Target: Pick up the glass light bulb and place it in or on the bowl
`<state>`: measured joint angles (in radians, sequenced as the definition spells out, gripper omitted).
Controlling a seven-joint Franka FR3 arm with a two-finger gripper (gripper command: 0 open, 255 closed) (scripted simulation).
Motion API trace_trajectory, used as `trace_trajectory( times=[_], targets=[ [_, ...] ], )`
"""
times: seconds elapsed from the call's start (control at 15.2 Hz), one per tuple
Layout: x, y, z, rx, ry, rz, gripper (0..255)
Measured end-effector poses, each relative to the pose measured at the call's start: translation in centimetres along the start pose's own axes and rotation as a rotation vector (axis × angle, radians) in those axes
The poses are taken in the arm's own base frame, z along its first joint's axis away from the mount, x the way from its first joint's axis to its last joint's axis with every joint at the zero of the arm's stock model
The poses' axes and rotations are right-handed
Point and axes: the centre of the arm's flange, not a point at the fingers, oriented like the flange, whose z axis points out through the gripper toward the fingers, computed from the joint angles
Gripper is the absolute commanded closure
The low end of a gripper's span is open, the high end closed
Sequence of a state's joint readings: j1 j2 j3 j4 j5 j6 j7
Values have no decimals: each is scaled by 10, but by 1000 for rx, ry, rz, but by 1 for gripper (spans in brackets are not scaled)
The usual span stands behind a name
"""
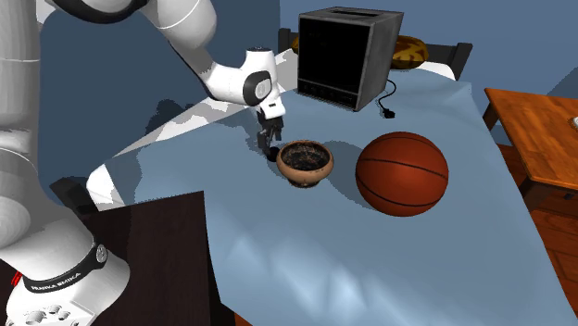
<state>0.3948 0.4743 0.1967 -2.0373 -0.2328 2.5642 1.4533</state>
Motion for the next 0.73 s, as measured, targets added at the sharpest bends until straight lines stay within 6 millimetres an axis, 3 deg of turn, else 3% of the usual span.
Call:
trace_trajectory(
  times=[0.4, 0.73],
  targets=[
    [0, 4, 29, 2, 4, 24, 0],
    [0, 3, 34, 2, 4, 24, 0]
  ],
)
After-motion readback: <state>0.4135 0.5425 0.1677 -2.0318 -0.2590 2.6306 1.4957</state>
